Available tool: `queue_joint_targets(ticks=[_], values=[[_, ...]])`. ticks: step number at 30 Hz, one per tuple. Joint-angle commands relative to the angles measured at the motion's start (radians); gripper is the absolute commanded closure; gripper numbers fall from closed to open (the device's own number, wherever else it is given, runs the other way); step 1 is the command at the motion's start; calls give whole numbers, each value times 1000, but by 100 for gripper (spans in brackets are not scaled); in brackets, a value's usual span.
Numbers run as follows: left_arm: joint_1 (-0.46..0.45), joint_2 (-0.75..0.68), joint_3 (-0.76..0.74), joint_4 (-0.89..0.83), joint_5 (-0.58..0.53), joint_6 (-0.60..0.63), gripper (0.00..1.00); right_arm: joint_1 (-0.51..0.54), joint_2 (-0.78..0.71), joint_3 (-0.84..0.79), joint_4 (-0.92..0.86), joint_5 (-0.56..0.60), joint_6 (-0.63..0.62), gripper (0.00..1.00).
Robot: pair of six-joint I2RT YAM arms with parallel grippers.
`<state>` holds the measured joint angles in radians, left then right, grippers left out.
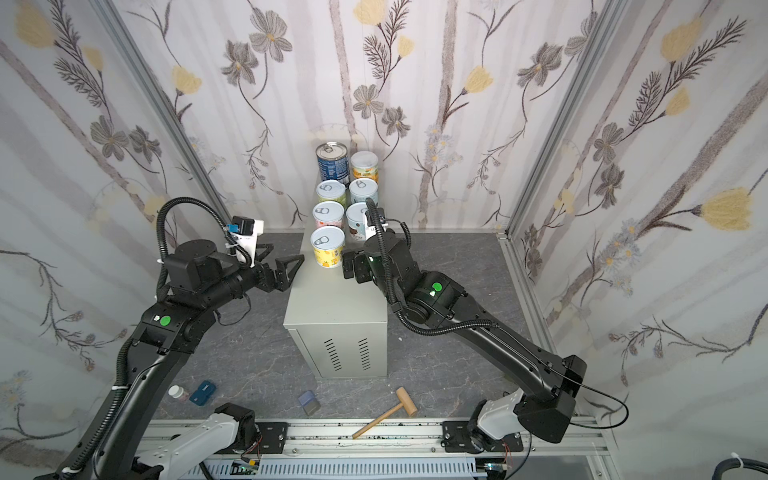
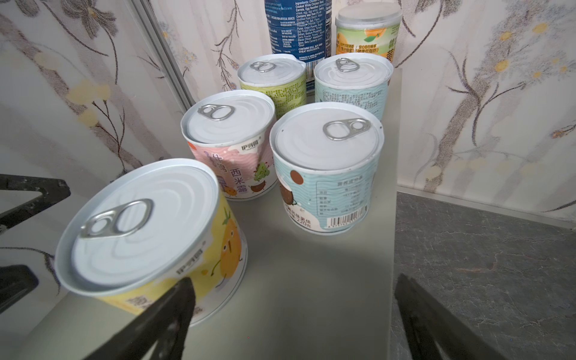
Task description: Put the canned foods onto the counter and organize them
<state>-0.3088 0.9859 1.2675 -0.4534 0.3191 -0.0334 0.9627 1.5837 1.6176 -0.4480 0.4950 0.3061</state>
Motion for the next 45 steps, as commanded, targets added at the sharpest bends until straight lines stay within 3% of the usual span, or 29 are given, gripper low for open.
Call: queue_joint_targets(ticks=[1, 45], values=[[0, -4, 0, 13, 11, -2, 0, 1, 5, 5, 31, 17, 11, 0], [3, -5, 6, 11, 17, 2, 0, 16, 35, 33, 28, 25, -1, 0]])
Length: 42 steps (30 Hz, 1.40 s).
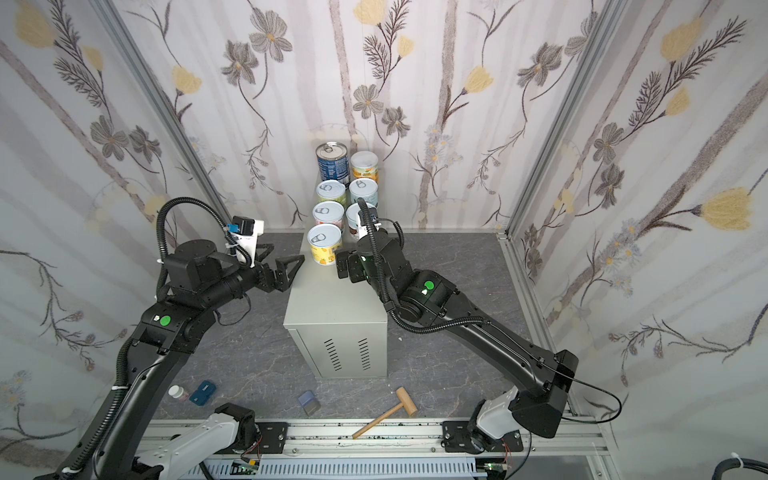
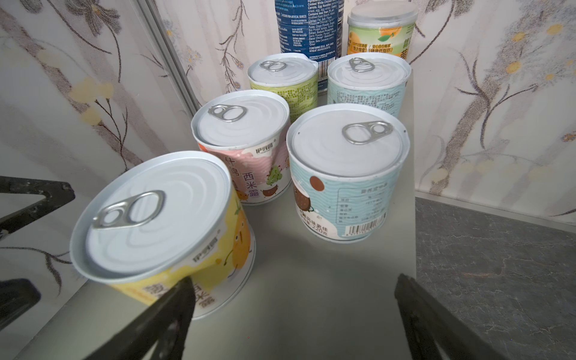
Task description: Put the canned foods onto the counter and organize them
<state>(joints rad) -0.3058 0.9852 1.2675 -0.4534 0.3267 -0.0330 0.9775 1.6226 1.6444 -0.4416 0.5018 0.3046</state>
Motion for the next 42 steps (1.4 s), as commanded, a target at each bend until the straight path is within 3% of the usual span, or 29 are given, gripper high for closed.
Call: queue_joint_targets(ticks=[1, 12, 20, 42], values=[[2, -4, 6, 12, 10, 1, 0, 1, -8, 5, 16, 24, 3, 0], [7, 14, 30, 27, -7, -17, 0, -12, -159, -24, -60, 116, 2, 0], [5, 67, 75, 24, -89, -46, 0, -107, -215, -53, -68, 45, -9, 0], [6, 124, 73, 68, -6, -56, 0, -142, -282, -138, -20, -5, -4, 0]])
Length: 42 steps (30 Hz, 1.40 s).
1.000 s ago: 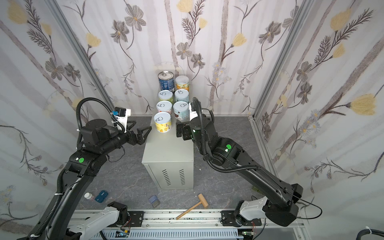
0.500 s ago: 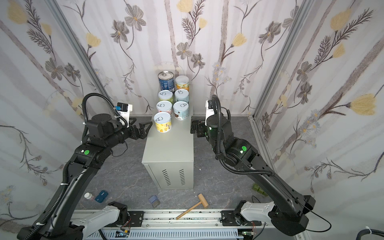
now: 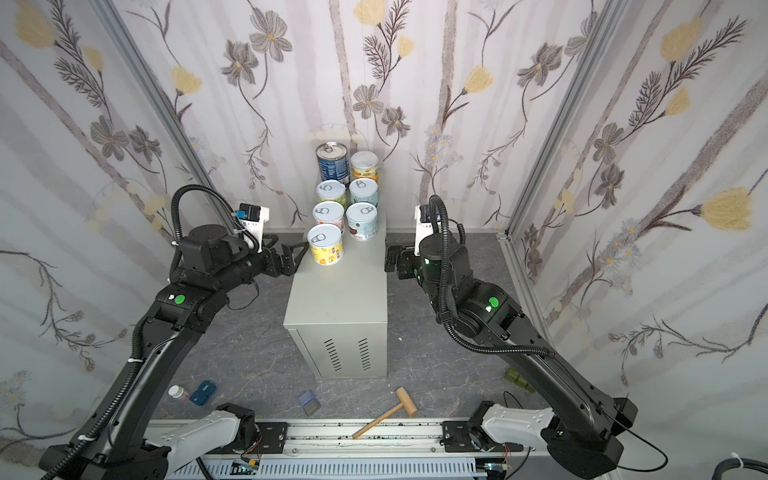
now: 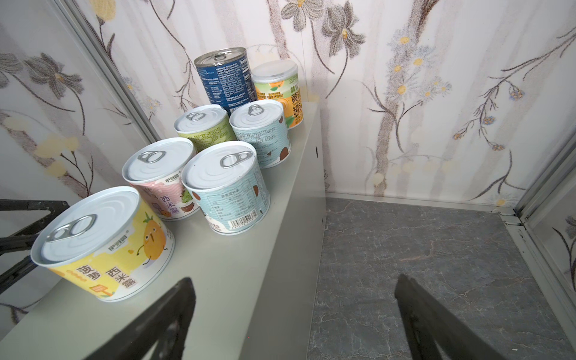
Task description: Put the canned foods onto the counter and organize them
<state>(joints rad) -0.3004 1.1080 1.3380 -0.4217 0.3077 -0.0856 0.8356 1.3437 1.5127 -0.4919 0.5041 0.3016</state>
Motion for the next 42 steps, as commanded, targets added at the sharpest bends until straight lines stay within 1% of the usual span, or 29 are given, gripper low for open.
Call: queue_joint_targets(ticks=[1, 6, 10, 12, 19, 26, 34, 37, 42], values=[[1, 1, 3, 35, 12, -5, 0, 0, -4, -8, 32, -8, -1, 0], [1, 7, 3, 37, 10, -6, 0, 0, -23, -36, 71, -48, -13, 0], [1, 6, 5, 36, -52, -8, 0, 0, -33, -51, 91, -77, -19, 0], [3, 9, 14, 35, -62, -6, 0, 0, -32, -52, 92, -83, -21, 0], [3, 26, 17, 46, -56, -14, 0, 0, -34, -55, 101, -99, -31, 0], [3, 29, 16, 56, 0, -14, 0, 0, -43, -71, 117, -112, -33, 0], [2, 33, 19, 55, 7, -14, 0, 0, -48, -74, 122, -110, -33, 0], [2, 29, 16, 54, -6, -14, 0, 0, -48, -74, 121, -111, -33, 0], [2, 14, 16, 46, -63, -6, 0, 0, -44, -74, 125, -127, -44, 0]])
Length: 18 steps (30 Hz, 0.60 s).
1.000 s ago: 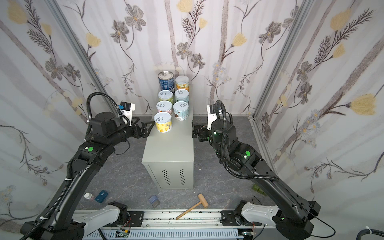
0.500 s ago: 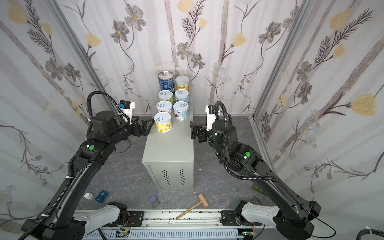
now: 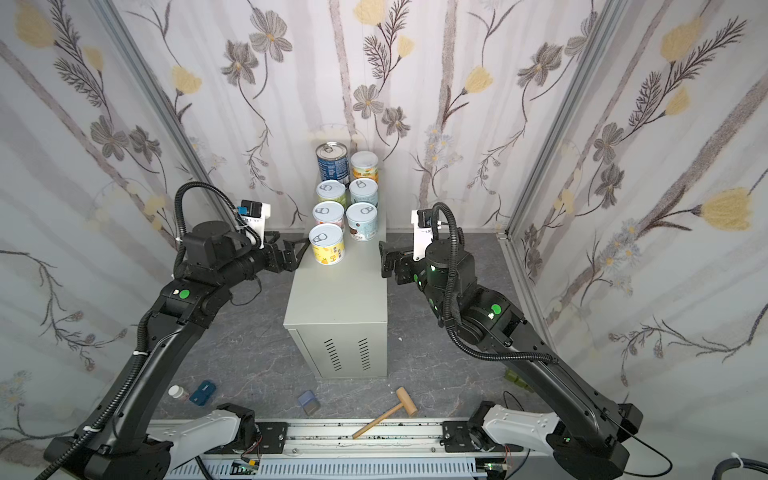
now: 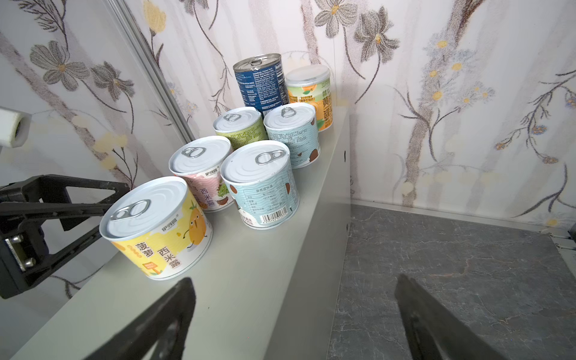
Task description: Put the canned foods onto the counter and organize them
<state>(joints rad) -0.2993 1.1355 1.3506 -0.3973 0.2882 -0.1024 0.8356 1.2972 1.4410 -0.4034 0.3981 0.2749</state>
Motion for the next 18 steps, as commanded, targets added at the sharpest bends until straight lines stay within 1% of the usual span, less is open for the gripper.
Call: queue_joint_targets(ticks=[1, 10, 11, 18], values=[[1, -15, 5, 15, -55, 13, 0, 0, 3, -2, 37, -20, -19, 0], [1, -44, 9, -24, -132, 28, 0, 0, 15, 10, 31, -29, -22, 0], [3, -48, 10, -29, -140, 30, 0, -30, 16, 14, 30, -39, -22, 0], [6, -84, 42, -110, -238, 62, 0, -83, -4, 31, 11, -171, -40, 0]])
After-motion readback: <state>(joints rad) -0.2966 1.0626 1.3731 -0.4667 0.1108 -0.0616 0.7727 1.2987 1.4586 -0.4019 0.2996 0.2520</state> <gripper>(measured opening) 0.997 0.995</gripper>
